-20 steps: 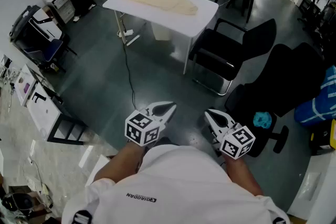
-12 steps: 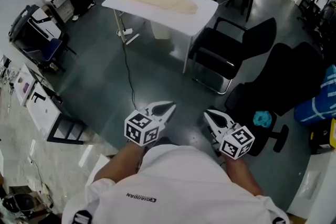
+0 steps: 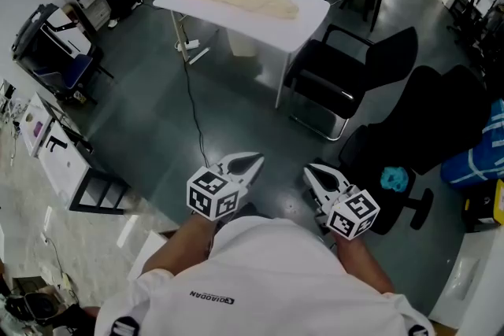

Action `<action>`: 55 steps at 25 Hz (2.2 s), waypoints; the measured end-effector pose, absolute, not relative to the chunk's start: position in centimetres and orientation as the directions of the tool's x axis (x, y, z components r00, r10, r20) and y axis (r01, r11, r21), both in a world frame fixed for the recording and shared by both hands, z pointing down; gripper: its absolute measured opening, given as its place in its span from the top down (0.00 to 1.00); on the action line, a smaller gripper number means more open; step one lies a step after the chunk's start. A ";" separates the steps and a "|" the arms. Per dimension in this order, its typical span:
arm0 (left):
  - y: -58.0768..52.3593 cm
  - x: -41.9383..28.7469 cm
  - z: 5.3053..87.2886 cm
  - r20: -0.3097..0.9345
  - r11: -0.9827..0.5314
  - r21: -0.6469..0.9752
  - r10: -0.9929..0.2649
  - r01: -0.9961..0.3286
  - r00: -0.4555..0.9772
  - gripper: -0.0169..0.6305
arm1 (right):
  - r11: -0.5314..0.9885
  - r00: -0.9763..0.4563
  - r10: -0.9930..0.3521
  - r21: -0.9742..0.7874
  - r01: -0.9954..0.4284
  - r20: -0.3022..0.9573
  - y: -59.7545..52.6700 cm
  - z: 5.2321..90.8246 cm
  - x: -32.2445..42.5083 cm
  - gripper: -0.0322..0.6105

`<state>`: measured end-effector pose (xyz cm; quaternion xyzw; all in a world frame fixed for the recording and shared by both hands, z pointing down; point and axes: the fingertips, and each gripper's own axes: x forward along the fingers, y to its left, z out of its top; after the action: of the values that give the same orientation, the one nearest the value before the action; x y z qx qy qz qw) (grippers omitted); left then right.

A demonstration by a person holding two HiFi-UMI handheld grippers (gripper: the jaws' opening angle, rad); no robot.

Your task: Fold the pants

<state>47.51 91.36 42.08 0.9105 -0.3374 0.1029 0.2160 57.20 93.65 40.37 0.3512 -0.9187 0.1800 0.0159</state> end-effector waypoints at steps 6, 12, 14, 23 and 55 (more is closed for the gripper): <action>89.7 45.3 43.0 0.345 -0.656 0.343 -0.578 -0.673 0.739 0.94 | 0.674 -0.753 -0.635 -0.353 -0.649 0.173 91.1 41.0 55.6 0.93; 85.5 41.7 42.8 0.347 -0.645 0.344 -0.588 -0.682 0.731 0.94 | 0.649 -0.743 -0.643 -0.381 -0.658 0.188 86.5 41.2 52.4 0.93; 83.7 40.4 42.4 0.345 -0.648 0.338 -0.590 -0.683 0.730 0.94 | 0.653 -0.746 -0.638 -0.379 -0.656 0.191 85.0 40.9 51.0 0.93; 76.5 34.9 41.5 0.334 -0.659 0.339 -0.582 -0.671 0.741 0.94 | 0.664 -0.743 -0.637 -0.344 -0.664 0.205 77.8 39.8 45.0 0.93; 68.0 21.1 43.6 0.325 -0.631 0.379 -0.594 -0.677 0.736 0.94 | 0.636 -0.732 -0.627 -0.368 -0.678 0.266 68.4 42.7 31.6 0.93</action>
<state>21.15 67.95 43.64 0.8991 -0.3533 0.0850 0.2440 31.64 68.36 42.66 0.3616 -0.9027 0.2264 0.0567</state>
